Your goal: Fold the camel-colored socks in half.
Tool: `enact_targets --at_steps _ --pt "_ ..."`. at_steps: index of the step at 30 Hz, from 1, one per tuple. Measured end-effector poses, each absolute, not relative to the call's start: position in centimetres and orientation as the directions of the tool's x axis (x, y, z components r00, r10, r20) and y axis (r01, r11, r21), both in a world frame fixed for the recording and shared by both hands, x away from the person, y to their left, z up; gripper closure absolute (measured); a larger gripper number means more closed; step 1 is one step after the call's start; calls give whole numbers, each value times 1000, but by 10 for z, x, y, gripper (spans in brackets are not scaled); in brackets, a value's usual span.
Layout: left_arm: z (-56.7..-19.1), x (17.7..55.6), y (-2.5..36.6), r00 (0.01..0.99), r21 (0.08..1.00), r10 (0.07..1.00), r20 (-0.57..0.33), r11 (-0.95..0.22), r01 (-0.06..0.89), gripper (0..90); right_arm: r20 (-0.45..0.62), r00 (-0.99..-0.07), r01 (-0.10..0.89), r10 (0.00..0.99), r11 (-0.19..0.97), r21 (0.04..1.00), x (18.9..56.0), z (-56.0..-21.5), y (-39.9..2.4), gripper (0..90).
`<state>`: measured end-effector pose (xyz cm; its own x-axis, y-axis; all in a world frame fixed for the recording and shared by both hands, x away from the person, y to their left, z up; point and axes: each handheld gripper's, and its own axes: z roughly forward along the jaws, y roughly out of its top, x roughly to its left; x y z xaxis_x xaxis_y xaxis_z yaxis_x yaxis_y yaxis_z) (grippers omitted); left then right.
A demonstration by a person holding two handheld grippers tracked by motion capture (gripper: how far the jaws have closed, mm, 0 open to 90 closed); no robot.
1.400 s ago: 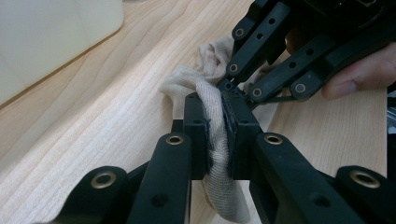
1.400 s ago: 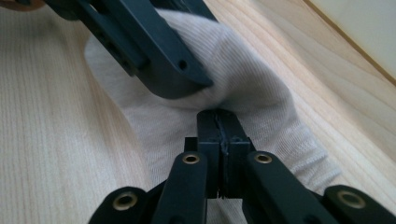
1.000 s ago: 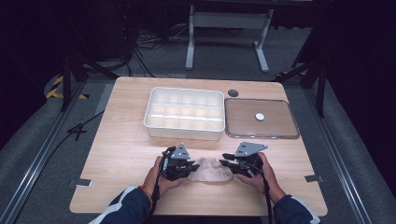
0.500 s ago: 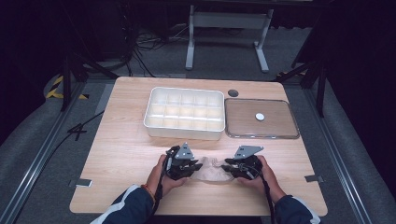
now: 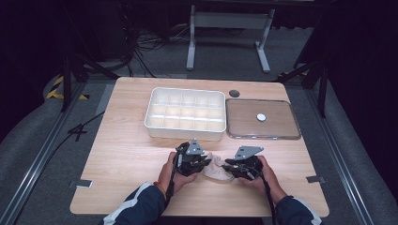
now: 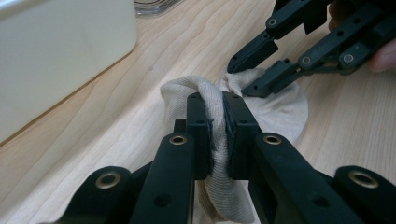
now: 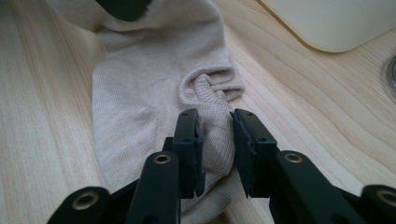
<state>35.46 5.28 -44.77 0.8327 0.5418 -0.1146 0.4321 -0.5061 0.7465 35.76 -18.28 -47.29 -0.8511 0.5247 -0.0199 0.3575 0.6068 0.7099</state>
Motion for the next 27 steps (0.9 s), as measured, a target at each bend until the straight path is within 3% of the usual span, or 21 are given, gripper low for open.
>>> enact_targets --at_steps 4,6,10,16,27 --pt "-447 356 46 821 750 559 -115 -493 441 825 -11 -851 361 525 599 715 358 -474 -183 708" --pt "-447 356 40 819 745 562 -114 -496 445 825 -11 -842 369 539 591 717 358 -473 -184 633" --pt "-448 356 36 815 741 568 -115 -497 451 825 10 -837 381 547 570 728 358 -468 -187 588" --pt "-450 354 32 812 738 570 -124 -494 460 824 2 -839 398 544 610 685 357 -470 -189 686" --pt "-464 354 15 816 726 567 -113 -513 458 811 14 -841 403 541 608 684 357 -470 -188 736"
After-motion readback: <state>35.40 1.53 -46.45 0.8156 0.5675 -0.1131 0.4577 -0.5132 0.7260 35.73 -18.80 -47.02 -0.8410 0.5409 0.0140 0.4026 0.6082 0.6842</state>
